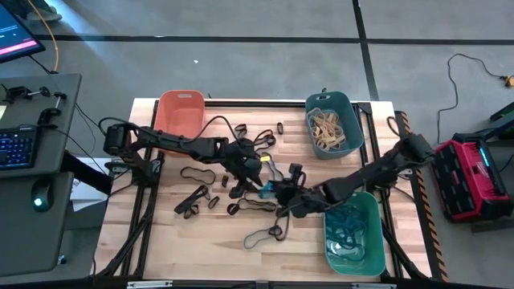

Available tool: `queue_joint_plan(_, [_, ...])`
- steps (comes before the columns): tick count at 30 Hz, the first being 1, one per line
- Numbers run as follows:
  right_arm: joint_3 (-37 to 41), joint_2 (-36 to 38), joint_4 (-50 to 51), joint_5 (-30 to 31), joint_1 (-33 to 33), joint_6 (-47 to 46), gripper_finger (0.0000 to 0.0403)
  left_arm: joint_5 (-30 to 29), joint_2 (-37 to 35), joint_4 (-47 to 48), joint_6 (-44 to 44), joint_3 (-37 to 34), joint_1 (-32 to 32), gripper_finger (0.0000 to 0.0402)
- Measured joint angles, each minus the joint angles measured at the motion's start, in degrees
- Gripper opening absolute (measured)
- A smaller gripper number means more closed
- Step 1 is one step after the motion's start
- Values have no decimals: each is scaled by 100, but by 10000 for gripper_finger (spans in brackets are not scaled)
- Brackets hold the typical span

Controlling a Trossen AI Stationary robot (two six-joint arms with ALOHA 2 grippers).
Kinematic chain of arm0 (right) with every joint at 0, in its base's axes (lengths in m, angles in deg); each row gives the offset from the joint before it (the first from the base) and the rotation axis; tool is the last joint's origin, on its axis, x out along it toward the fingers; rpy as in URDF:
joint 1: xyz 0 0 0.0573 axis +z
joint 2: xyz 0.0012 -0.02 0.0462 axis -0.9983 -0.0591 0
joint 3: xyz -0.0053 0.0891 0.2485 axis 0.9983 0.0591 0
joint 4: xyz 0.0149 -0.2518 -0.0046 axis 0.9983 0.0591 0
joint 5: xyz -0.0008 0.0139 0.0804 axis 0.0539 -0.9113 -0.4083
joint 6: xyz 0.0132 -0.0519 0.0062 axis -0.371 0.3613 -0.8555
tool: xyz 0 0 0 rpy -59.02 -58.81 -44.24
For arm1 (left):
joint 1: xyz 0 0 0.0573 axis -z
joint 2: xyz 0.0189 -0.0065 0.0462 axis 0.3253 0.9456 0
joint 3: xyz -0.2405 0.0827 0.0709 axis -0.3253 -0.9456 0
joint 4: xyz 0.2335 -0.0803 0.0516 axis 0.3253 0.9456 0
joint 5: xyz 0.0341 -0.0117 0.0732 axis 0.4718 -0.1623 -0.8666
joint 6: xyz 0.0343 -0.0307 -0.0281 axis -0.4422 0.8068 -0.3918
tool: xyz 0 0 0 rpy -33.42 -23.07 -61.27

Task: Sort rubber bands into baskets
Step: Put the blue rubber band into the green bin

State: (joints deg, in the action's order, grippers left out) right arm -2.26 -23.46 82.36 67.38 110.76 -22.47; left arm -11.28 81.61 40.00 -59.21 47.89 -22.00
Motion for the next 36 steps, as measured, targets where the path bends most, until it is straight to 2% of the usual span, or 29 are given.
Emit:
queue_joint_plan(4, [0, 510, 613, -11, 307, -531, 2, -253, 0, -279, -132, 0, 113, 155])
queue_joint_plan(9, [-76, 1067, 1618, -231, 704, -1640, 1, -268, -7, -785, -141, -146, 180, 168])
queue_joint_plan(14, [-820, 1106, 3556, -524, 1144, -3125, 1, -270, -7, -1505, -42, -519, 207, 170])
queue_joint_plan(22, [-1996, 965, 6045, -1303, 1911, -5668, 0, -268, -7, -1857, 56, -827, 248, 170])
queue_joint_plan(30, [-2129, 959, 7106, -2347, 2479, -7834, 0, -263, -7, -1874, -296, -835, 436, 170])
queue_joint_plan(36, [-1650, 957, 7231, -3367, 2541, -8686, 0, -268, -7, -1854, -311, -835, 432, 170])
